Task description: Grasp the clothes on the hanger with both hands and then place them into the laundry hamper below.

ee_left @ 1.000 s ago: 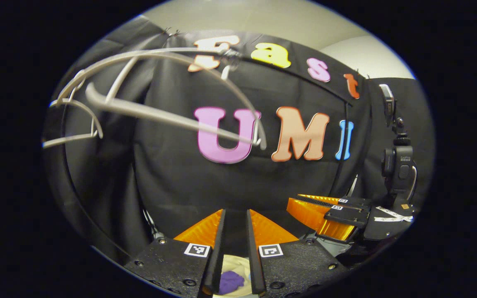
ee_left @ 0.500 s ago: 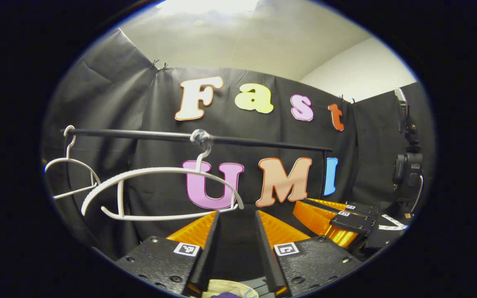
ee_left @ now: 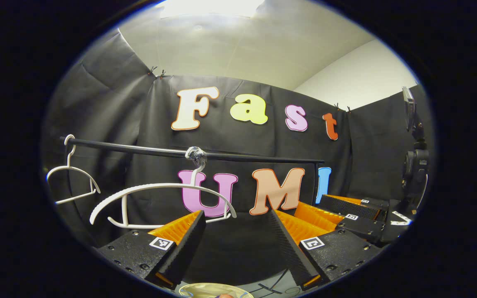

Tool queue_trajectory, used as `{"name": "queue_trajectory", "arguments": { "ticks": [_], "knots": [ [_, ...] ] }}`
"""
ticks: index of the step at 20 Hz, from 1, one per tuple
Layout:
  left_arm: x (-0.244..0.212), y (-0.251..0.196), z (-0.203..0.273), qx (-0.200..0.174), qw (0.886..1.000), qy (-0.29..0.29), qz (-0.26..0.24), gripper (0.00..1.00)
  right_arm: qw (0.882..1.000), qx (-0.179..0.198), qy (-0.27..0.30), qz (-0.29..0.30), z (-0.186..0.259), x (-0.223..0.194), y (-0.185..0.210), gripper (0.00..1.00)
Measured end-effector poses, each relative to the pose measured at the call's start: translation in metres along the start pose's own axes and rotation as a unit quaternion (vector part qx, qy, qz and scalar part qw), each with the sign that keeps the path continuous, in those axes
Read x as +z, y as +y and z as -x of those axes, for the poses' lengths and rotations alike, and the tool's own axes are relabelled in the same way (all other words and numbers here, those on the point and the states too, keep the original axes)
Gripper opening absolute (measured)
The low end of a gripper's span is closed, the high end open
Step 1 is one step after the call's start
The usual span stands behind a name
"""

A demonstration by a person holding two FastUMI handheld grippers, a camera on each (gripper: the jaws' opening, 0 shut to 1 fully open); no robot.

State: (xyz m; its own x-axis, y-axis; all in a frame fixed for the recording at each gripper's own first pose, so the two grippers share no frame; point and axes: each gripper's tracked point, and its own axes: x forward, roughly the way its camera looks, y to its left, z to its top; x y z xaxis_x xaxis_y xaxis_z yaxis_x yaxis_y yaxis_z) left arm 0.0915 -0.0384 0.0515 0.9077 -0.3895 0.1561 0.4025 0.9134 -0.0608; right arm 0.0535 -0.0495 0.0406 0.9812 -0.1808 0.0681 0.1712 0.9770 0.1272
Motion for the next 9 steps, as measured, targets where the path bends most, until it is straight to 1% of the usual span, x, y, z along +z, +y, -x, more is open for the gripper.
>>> {"name": "queue_trajectory", "arguments": {
  "ticks": [1,2,3,4,5,7,8,9],
  "knots": [
    [0.001,0.0,0.001,0.0,1.0,0.0,-0.001,0.92,1.0,-0.005,0.0,0.0,0.003,0.002,-0.002,0.76],
    [0.002,0.001,0.003,0.001,1.0,-0.001,-0.001,0.92,1.0,-0.01,0.0,0.0,0.005,0.003,-0.005,0.84],
    [0.004,0.002,0.005,0.0,1.0,-0.002,-0.002,0.92,1.0,-0.014,0.001,0.0,0.008,0.004,-0.007,0.84],
    [0.006,0.001,0.006,-0.001,1.0,-0.003,-0.004,0.96,1.0,-0.018,0.001,0.0,0.011,0.006,-0.009,0.84],
    [0.006,0.001,0.007,-0.003,1.0,-0.003,-0.006,0.93,1.0,-0.023,0.003,0.002,0.014,0.006,-0.01,0.84],
    [0.008,-0.002,0.009,-0.011,1.0,-0.006,-0.009,0.93,0.999,-0.032,0.006,0.008,0.021,0.007,-0.013,0.83],
    [0.009,-0.004,0.009,-0.018,1.0,-0.007,-0.009,0.92,0.999,-0.037,0.007,0.011,0.024,0.008,-0.015,0.75],
    [0.009,-0.008,0.01,-0.027,1.0,-0.007,-0.007,0.96,0.999,-0.043,0.008,0.014,0.029,0.008,-0.017,0.75]
  ]
}}
